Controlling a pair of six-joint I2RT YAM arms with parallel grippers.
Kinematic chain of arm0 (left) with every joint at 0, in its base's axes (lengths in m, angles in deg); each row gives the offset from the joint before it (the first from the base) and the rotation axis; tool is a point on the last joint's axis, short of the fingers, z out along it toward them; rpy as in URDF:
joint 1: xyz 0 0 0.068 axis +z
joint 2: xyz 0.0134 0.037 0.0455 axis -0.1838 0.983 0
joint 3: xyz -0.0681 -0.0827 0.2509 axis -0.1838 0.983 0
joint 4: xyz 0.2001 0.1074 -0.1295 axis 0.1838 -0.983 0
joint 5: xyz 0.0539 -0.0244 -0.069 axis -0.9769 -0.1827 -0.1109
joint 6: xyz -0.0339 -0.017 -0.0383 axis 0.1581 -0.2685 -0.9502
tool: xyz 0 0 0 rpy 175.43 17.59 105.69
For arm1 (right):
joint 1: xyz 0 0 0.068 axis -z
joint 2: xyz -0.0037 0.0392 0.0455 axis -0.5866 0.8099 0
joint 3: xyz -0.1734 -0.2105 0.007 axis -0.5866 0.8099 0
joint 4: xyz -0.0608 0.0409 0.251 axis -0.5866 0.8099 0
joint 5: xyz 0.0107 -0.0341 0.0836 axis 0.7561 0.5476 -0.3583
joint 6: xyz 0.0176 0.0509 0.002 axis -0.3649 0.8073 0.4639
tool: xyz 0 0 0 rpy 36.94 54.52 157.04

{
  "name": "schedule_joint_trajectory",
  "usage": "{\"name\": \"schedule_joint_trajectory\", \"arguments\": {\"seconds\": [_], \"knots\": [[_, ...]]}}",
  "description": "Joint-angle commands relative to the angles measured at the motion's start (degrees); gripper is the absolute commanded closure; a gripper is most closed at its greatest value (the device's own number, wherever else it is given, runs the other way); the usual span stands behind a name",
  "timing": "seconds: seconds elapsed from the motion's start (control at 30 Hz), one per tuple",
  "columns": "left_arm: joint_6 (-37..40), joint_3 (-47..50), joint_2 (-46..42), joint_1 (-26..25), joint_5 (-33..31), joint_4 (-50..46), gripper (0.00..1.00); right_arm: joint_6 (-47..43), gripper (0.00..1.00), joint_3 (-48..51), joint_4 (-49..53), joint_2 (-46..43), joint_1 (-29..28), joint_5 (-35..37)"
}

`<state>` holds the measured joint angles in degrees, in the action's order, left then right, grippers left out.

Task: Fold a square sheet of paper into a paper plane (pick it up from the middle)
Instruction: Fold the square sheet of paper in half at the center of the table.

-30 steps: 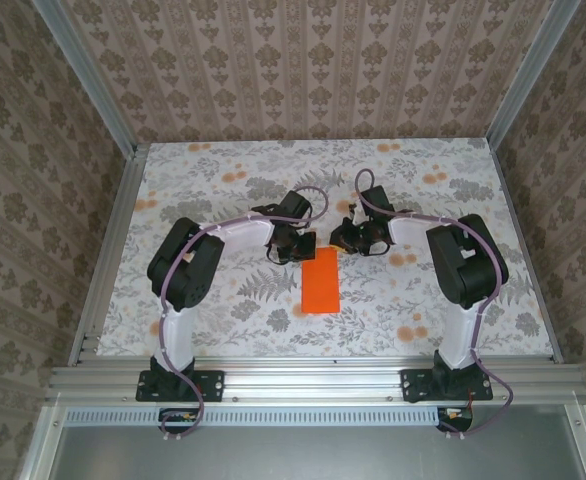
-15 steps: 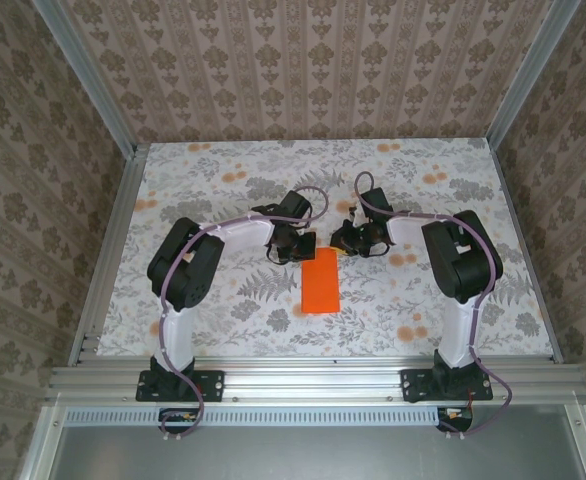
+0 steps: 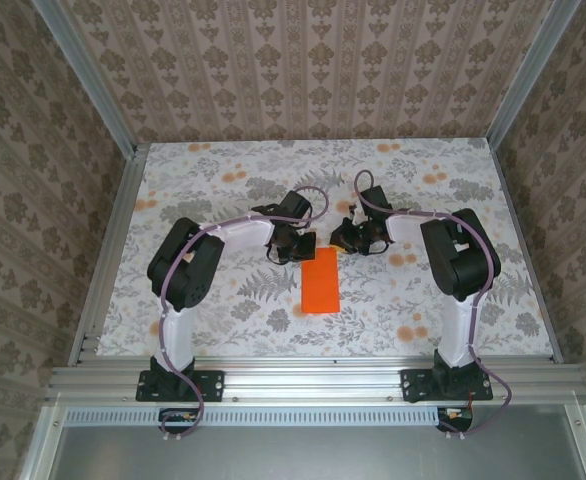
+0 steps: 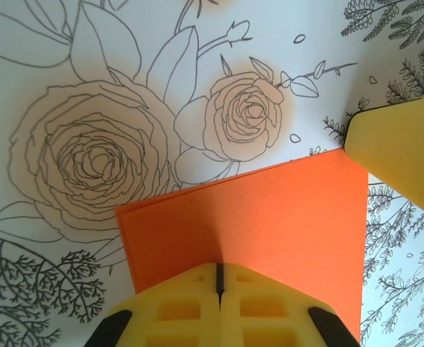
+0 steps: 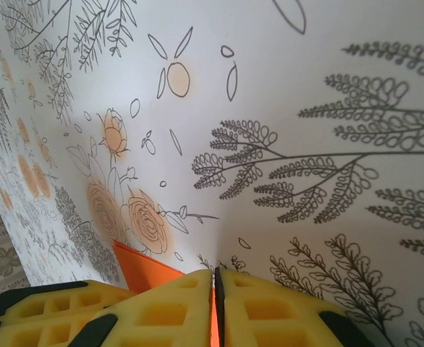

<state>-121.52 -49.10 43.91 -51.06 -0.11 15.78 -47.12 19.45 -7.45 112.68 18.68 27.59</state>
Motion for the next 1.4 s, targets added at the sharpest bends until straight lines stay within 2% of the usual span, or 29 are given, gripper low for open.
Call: {"name": "schedule_joint_trajectory", "arguments": {"seconds": [0.0, 0.17, 0.3, 0.57, 0.67, 0.8, 1.13, 1.37], "knots": [[1.1, 0.1, 1.3, -0.1, -1.8, -3.6, 1.00, 0.6, 0.87, 1.2, 0.7, 1.2, 0.0, 1.0], [1.1, 0.0, 1.3, -0.1, -1.9, -3.8, 1.00, 0.6, 0.87, 0.9, 1.0, -4.5, 0.2, -0.8], [1.2, -0.2, 1.4, -0.1, -2.1, -4.1, 1.00, 2.6, 0.86, 3.6, -2.9, -7.7, 0.1, -4.8], [1.3, -0.6, 1.5, -0.1, -1.7, -4.2, 1.00, 4.7, 0.86, 9.1, -7.4, -4.0, -1.0, -5.6], [1.5, -0.6, 1.5, -0.1, -1.8, -4.2, 1.00, 3.4, 0.86, 10.0, -6.4, -2.9, -1.1, -3.6], [1.4, -0.5, 1.4, -0.1, -1.9, -4.3, 1.00, -1.0, 0.86, 8.5, 1.9, -3.7, -1.1, 1.0], [1.3, -0.5, 1.3, -0.1, -1.9, -4.4, 1.00, -0.2, 0.85, 12.5, -0.3, -13.0, -3.8, -5.5], [1.3, -0.2, 1.0, -0.1, -2.0, -4.3, 1.00, 1.8, 0.85, 17.6, -3.4, -11.2, -4.8, -1.0]]}}
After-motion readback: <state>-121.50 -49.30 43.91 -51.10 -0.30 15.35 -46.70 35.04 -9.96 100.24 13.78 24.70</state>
